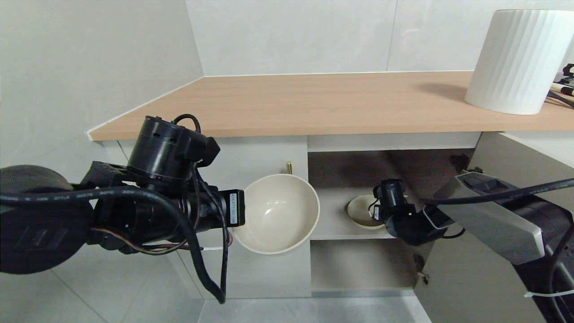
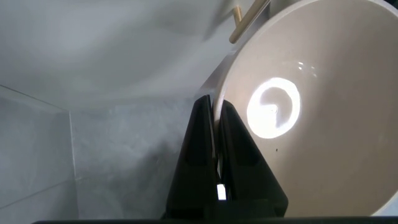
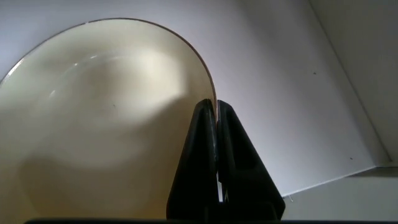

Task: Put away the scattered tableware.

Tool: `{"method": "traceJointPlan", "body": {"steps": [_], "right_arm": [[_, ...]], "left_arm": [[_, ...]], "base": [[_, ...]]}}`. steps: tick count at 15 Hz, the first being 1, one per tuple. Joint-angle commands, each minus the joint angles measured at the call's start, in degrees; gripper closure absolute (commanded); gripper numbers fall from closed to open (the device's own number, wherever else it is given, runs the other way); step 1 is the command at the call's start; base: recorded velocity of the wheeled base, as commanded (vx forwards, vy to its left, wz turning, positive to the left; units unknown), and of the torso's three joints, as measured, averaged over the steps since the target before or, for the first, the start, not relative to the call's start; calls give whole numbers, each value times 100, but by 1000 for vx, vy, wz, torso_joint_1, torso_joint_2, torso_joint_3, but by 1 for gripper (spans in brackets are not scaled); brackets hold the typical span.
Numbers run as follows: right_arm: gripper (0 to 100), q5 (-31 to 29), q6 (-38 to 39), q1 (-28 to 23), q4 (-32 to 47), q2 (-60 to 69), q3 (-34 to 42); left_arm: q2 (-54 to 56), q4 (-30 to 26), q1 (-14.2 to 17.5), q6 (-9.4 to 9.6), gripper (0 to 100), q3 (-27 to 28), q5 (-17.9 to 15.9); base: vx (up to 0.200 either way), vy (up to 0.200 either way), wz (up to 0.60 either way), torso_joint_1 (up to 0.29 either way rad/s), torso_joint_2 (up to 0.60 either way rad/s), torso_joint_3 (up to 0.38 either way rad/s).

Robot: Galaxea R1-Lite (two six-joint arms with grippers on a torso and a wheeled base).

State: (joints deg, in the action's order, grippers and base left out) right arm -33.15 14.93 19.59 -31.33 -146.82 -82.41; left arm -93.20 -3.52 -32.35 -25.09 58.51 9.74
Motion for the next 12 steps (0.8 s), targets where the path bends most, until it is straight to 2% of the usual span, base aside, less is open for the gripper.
{"method": "traceJointPlan", "body": {"steps": [1,4,5,9,12], "right_arm": [[100,1,-8,10,4,-39,-100],[100,1,-8,10,4,-92,-126],[0,1,-8,10,4,-92,-126],[0,1,18,45,-5,-4,-65],[0,54,133,186,-14,919,779]], "left_arm": [[-67,1,1,-5,100,2,2],[-67,10,1,-5,100,11,2],[-67,10,-8,-5,100,11,2],[-85,10,1,13,100,28,10],[-269,18,-104,39,100,46,10]], "base": [[0,0,0,0,0,0],[0,0,0,0,0,0],[0,0,0,0,0,0],[0,0,0,0,0,0],[0,0,0,0,0,0]]}}
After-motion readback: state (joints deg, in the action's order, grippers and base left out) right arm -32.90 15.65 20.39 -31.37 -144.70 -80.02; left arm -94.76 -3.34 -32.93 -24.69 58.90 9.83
